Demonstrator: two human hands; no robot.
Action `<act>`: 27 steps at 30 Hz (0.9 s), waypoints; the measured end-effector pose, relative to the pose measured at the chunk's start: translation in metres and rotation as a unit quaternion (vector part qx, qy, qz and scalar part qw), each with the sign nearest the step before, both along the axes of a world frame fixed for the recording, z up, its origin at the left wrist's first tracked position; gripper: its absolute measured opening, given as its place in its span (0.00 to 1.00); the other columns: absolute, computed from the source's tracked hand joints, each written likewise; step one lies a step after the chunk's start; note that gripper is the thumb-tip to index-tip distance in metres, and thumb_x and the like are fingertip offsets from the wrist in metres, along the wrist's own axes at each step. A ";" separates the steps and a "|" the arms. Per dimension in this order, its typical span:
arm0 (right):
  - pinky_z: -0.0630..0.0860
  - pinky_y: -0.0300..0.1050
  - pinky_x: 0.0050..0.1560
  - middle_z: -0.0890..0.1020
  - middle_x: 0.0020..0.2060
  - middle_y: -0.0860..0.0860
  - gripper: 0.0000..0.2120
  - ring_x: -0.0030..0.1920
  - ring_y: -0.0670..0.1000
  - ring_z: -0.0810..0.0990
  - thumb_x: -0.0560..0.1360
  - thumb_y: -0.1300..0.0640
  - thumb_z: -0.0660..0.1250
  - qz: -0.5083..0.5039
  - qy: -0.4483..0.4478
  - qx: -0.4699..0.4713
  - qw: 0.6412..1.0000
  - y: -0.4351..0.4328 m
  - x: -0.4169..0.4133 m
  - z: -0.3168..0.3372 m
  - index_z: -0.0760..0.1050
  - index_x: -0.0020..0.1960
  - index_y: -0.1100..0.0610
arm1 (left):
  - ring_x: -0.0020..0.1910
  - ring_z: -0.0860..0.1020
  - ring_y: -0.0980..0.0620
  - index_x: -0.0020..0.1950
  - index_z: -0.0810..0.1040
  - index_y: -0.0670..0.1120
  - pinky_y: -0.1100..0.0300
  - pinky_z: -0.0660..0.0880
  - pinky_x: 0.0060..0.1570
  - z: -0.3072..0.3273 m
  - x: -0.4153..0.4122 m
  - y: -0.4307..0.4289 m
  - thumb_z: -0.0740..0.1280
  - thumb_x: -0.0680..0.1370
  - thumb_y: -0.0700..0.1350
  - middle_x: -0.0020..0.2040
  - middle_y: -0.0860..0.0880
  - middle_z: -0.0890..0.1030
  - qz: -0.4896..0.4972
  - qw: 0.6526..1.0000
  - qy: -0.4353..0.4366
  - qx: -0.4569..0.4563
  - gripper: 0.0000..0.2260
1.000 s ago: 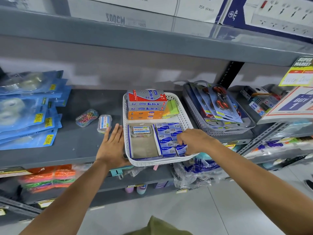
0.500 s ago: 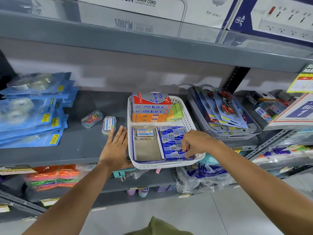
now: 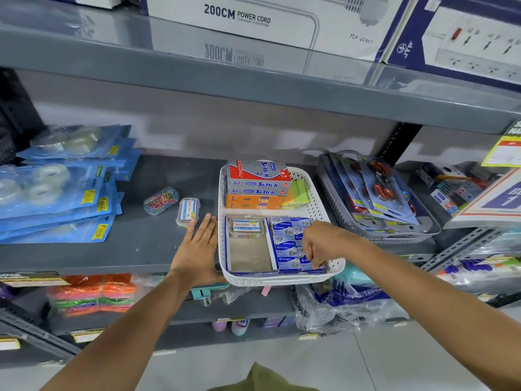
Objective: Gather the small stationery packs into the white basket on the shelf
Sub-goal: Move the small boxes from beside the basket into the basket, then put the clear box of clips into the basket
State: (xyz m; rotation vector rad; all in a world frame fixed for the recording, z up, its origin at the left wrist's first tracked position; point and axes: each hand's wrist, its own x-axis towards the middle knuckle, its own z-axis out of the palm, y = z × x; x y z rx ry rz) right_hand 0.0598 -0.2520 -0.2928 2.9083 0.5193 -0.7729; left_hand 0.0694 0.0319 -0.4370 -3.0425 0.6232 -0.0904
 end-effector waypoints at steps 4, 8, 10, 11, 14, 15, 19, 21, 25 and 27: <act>0.80 0.45 0.51 0.86 0.42 0.46 0.10 0.42 0.46 0.83 0.64 0.55 0.79 -0.020 -0.016 -0.014 1.000 -0.003 0.005 0.002 0.84 0.44 0.55 | 0.76 0.35 0.44 0.78 0.46 0.42 0.42 0.36 0.74 0.008 -0.008 0.002 0.50 0.63 0.81 0.79 0.42 0.48 -0.015 1.000 0.002 -0.003 0.57; 0.80 0.43 0.45 0.83 0.34 0.43 0.07 0.39 0.44 0.82 0.66 0.52 0.77 -0.018 -0.073 0.041 0.996 0.018 0.019 0.011 0.81 0.36 0.52 | 0.77 0.39 0.43 0.77 0.45 0.38 0.43 0.37 0.74 0.014 -0.031 0.020 0.48 0.63 0.82 0.78 0.41 0.45 0.015 1.000 0.010 0.000 0.59; 0.79 0.43 0.44 0.82 0.35 0.43 0.08 0.39 0.46 0.80 0.68 0.50 0.76 -0.009 -0.108 0.098 0.989 0.041 0.025 0.014 0.80 0.36 0.51 | 0.77 0.45 0.42 0.76 0.49 0.37 0.41 0.43 0.73 0.014 -0.041 0.037 0.47 0.63 0.81 0.78 0.39 0.52 0.044 0.999 0.020 -0.004 0.58; 0.79 0.45 0.45 0.83 0.37 0.44 0.07 0.40 0.46 0.81 0.69 0.49 0.74 -0.006 -0.126 0.123 0.984 0.057 0.029 0.016 0.81 0.38 0.52 | 0.77 0.47 0.42 0.76 0.51 0.36 0.41 0.45 0.72 0.013 -0.045 0.048 0.49 0.64 0.81 0.78 0.39 0.54 0.060 0.998 0.025 -0.013 0.58; 0.79 0.45 0.49 0.85 0.42 0.47 0.09 0.45 0.49 0.82 0.72 0.47 0.69 0.025 -0.172 0.155 0.972 0.105 0.037 0.016 0.83 0.45 0.52 | 0.78 0.44 0.42 0.77 0.48 0.36 0.41 0.45 0.73 0.009 -0.052 0.076 0.53 0.62 0.81 0.78 0.39 0.49 0.101 0.994 0.046 -0.021 0.60; 0.78 0.45 0.48 0.85 0.42 0.49 0.10 0.45 0.50 0.82 0.72 0.47 0.68 0.040 -0.176 0.169 0.969 0.122 0.039 0.015 0.82 0.45 0.52 | 0.77 0.41 0.42 0.77 0.46 0.36 0.41 0.43 0.73 0.010 -0.052 0.082 0.53 0.62 0.81 0.79 0.39 0.47 0.113 0.992 0.050 -0.014 0.60; 0.76 0.47 0.46 0.82 0.45 0.51 0.10 0.48 0.54 0.81 0.73 0.47 0.68 0.111 -0.151 0.158 0.969 0.188 0.049 0.006 0.81 0.47 0.53 | 0.76 0.34 0.44 0.76 0.38 0.37 0.44 0.34 0.74 0.018 -0.042 0.102 0.55 0.61 0.80 0.78 0.40 0.39 0.186 0.981 0.047 -0.030 0.62; 0.75 0.47 0.45 0.81 0.50 0.54 0.13 0.52 0.57 0.80 0.72 0.47 0.68 0.110 -0.139 0.132 0.975 0.210 0.056 0.000 0.78 0.51 0.55 | 0.76 0.34 0.45 0.76 0.37 0.37 0.44 0.34 0.74 0.021 -0.035 0.111 0.55 0.58 0.81 0.78 0.40 0.37 0.226 0.971 0.062 -0.040 0.65; 0.76 0.49 0.50 0.80 0.55 0.57 0.25 0.56 0.60 0.80 0.71 0.39 0.67 0.033 -0.152 0.089 0.984 0.238 0.069 -0.015 0.75 0.57 0.57 | 0.76 0.34 0.45 0.76 0.35 0.38 0.43 0.34 0.74 0.019 -0.031 0.115 0.56 0.57 0.82 0.78 0.41 0.37 0.244 0.966 0.078 -0.030 0.66; 0.74 0.50 0.54 0.81 0.56 0.57 0.27 0.58 0.60 0.79 0.72 0.35 0.64 0.002 -0.173 0.070 0.982 0.246 0.072 -0.022 0.75 0.58 0.57 | 0.76 0.34 0.45 0.76 0.35 0.38 0.44 0.34 0.74 0.018 -0.030 0.114 0.56 0.57 0.82 0.78 0.41 0.37 0.242 0.967 0.076 -0.034 0.66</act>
